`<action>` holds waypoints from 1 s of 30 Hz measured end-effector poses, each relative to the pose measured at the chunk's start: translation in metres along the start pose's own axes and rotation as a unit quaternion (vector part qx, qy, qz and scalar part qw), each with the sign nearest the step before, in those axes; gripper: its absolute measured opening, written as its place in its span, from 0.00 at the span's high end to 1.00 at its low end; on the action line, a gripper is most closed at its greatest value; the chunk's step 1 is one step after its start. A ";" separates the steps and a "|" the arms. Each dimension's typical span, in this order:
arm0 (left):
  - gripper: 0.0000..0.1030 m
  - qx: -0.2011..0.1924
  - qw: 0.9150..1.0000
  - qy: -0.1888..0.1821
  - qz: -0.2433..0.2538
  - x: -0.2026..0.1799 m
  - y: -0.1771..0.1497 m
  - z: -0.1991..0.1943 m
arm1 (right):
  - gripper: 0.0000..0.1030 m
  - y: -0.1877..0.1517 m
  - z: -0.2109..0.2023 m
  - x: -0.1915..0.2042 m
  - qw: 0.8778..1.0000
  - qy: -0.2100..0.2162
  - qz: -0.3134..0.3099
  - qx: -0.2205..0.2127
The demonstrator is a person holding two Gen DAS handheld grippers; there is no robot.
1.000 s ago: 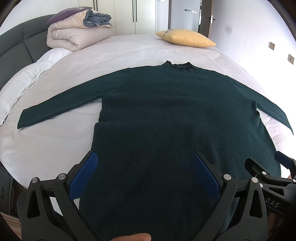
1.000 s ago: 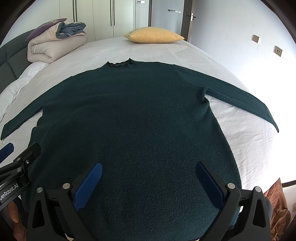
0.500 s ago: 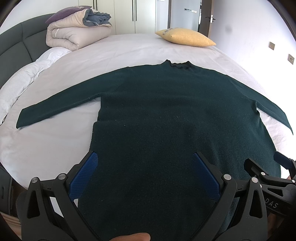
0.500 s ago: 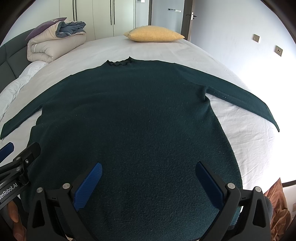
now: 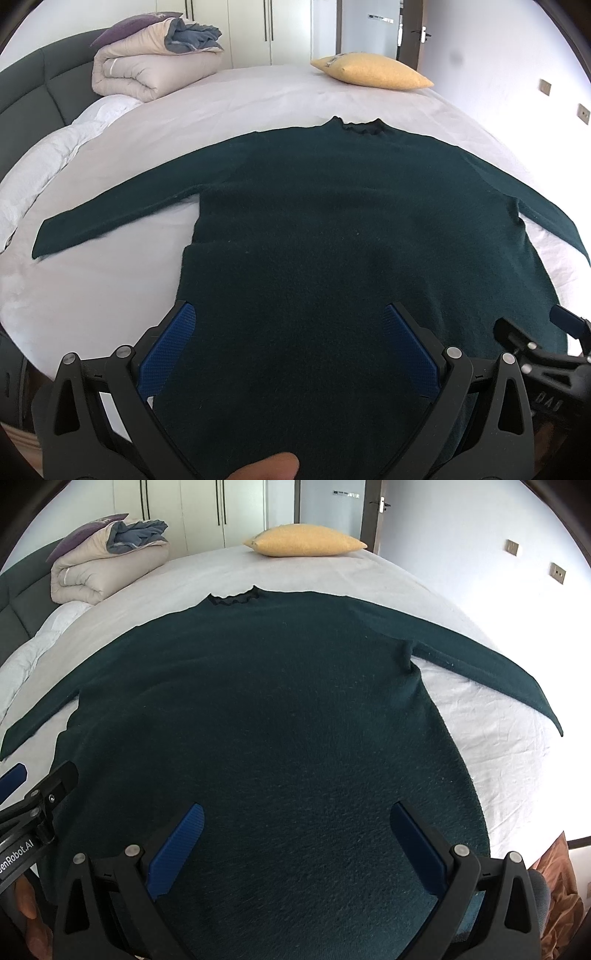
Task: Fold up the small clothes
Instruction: 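Grasp the sweater sleeve cuff with the right gripper and lift it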
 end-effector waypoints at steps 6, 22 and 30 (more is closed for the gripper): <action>0.00 0.005 1.000 -0.018 -0.003 -0.005 0.014 0.010 | 0.00 0.009 -0.001 -0.068 0.997 0.006 0.078 -0.016; 0.00 0.044 0.990 -0.137 -0.005 -0.072 0.046 0.054 | 0.02 -0.048 0.045 -0.398 0.807 0.169 0.561 -0.079; 0.00 0.094 0.984 -0.152 -0.010 -0.096 0.043 0.087 | 0.02 -0.027 0.070 -0.430 0.757 0.211 0.608 -0.118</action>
Point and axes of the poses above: each gripper's, at about its wrist camera, not at the fingertips, and z roughly the way its jaws point, x to its left, y to its top, the point moved 10 cm from there along z, roughly the way its jaws point, and after that the axes turned 13 degrees about -z, right-handed, at the moved point
